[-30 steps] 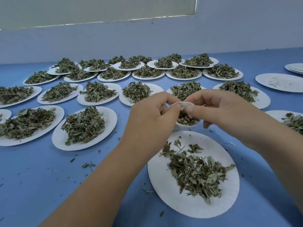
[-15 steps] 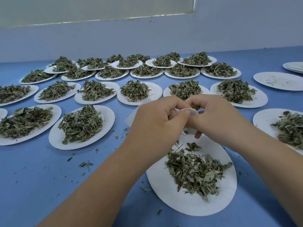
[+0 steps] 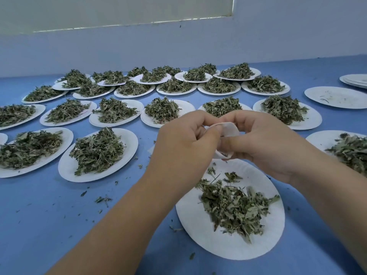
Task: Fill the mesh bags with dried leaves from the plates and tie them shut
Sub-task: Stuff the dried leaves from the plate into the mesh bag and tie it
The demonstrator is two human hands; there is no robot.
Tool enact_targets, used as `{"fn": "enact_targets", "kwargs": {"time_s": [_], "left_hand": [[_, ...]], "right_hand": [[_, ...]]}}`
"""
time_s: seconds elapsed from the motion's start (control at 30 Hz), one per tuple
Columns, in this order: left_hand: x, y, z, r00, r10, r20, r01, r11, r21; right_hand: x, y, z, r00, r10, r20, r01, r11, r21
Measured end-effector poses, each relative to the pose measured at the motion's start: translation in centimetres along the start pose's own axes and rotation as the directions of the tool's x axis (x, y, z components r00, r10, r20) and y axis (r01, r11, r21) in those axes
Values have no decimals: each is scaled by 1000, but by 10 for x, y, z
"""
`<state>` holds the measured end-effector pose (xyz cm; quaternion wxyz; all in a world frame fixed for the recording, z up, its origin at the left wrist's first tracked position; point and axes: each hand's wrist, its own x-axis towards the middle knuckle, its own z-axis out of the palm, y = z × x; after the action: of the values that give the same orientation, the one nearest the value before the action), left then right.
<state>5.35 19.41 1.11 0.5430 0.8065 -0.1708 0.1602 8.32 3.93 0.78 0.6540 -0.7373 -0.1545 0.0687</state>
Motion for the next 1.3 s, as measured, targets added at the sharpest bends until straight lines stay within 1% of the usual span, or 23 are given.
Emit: {"fn": "enact_targets", "kwargs": {"time_s": [0.07,0.17,0.23,0.3,0.37,0.4,0.47,0.5,0.57,0.63,0.7,0.77,0.87,0.93,1.03,1.13,1.2,1.3], "left_hand": [[-1,0,3,1000,0,8,0,1000,-17],[-2,1,6,999,10,32,-9,999,-44],[-3,1,7,998,30,62,-28,999,-29],[-4,0,8,996,39,76,-37,999,-18],[-3,0,6,998,25,65,-23,999,-31],[-3,0,4,999,18,51,-16,999,-45],[-2,1,1,1000,8,14,-7,997,-72],[-1,1,0,1000,6,1,-6,997,-81],[-1,2,0,1000,14,-6,-15,996,-93],[-1,3,2,999,34,12,-33,995,-97],[-2,4,4,998,60,35,-57,995,-84],[-4,3,6,995,84,53,-80,994,-69],[-5,1,9,993,78,85,-73,996,-52],[-5,0,10,993,70,97,-66,997,-43],[-3,-1,4,996,60,73,-57,998,-32],[2,-4,-6,996,84,43,-86,995,56],[5,-8,-12,997,82,9,-83,990,112],[9,-12,-19,997,58,-51,-48,985,168]], "right_hand": [[-1,0,2,998,-26,-53,23,999,-49],[-1,0,7,984,-111,-137,84,978,-192],[1,2,10,974,-136,-179,81,955,-286],[3,3,14,971,-129,-200,59,945,-323],[3,4,13,978,-89,-188,25,948,-317],[2,4,11,987,-46,-152,5,965,-262],[1,2,8,998,48,-43,-50,998,-42],[0,1,7,998,62,12,-63,997,54],[-1,-2,5,996,65,61,-75,983,170],[-1,-2,5,997,49,57,-60,976,209],[-1,-2,5,999,51,18,-53,984,169],[0,-1,7,998,49,-42,-45,995,84],[2,3,11,993,1,-120,-17,991,-133],[3,6,13,990,-29,-141,-4,973,-230],[2,1,11,994,-10,-105,-15,972,-233],[-2,-5,3,999,27,-42,-35,978,-206],[-4,-8,-3,1000,27,-12,-29,964,-264],[-9,-9,-4,997,32,77,3,909,-417]]}}
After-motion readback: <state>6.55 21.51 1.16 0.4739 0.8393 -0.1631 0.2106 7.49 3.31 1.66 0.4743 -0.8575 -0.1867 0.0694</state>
